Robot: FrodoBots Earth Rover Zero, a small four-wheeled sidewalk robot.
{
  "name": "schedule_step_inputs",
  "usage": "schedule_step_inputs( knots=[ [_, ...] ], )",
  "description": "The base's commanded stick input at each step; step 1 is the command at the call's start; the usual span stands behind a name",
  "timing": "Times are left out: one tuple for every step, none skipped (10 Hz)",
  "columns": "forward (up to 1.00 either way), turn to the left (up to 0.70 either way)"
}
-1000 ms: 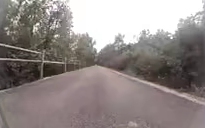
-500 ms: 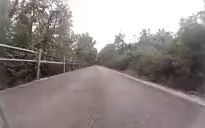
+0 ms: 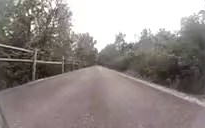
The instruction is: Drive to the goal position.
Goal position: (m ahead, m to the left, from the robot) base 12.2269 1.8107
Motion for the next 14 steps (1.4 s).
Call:
schedule_step_inputs(
  knots=[
    [0.7, 0.0],
    [0.7, 0.0],
    [0.7, 0.0],
    [0.7, 0.0],
    [0.7, 0.0],
    [0.7, 0.0],
    [0.7, 0.0],
    [0.7, 0.0],
    [0.7, 0.0],
    [0.7, 0.0],
    [0.7, 0.0],
    [0.7, 0.0],
    [0.7, 0.0],
    [0.7, 0.0]
  ],
)
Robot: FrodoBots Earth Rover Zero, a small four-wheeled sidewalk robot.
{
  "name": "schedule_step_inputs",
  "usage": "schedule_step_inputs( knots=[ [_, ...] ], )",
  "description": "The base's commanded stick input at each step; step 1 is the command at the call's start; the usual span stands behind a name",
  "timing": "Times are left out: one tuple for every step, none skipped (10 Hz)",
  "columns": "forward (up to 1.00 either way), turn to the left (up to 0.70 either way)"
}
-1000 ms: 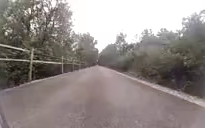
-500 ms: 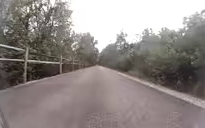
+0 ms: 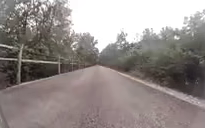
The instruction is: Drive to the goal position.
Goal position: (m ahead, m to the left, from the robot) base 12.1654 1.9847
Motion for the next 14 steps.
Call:
schedule_step_inputs(
  knots=[
    [0.7, 0.0],
    [0.7, 0.0],
    [0.7, 0.0],
    [0.7, 0.0],
    [0.7, 0.0],
    [0.7, 0.0],
    [0.7, 0.0],
    [0.7, 0.0],
    [0.7, 0.0],
    [0.7, 0.0],
    [0.7, 0.0],
    [0.7, 0.0],
    [0.7, 0.0],
    [0.7, 0.0]
  ],
)
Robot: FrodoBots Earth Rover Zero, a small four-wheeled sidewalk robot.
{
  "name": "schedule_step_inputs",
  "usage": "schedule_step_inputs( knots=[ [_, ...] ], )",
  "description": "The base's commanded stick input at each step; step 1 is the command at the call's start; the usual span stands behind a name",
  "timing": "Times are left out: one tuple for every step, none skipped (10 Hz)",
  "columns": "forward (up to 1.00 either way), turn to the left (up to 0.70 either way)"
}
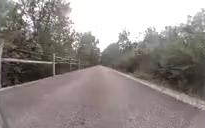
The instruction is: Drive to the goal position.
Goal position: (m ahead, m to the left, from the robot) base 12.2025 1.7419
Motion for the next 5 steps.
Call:
schedule_step_inputs(
  knots=[
    [0.7, 0.0],
    [0.7, 0.0],
    [0.7, 0.0],
    [0.7, 0.0],
    [0.7, 0.0]
  ],
)
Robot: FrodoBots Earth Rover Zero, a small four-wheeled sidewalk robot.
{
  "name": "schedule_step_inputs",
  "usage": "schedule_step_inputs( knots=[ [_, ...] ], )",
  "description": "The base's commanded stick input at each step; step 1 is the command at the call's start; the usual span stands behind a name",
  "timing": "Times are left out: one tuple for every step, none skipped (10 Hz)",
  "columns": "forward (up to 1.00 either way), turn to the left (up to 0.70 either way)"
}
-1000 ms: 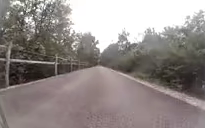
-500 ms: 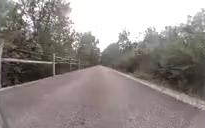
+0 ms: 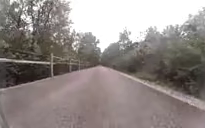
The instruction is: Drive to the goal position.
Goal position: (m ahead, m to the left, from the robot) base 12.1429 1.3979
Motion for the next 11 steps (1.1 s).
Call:
schedule_step_inputs(
  knots=[
    [0.7, 0.0],
    [0.7, 0.0],
    [0.7, 0.0],
    [0.7, 0.0],
    [0.7, 0.0],
    [0.7, 0.0],
    [0.7, 0.0],
    [0.7, 0.0],
    [0.7, 0.0],
    [0.7, 0.0],
    [0.7, 0.0]
  ],
)
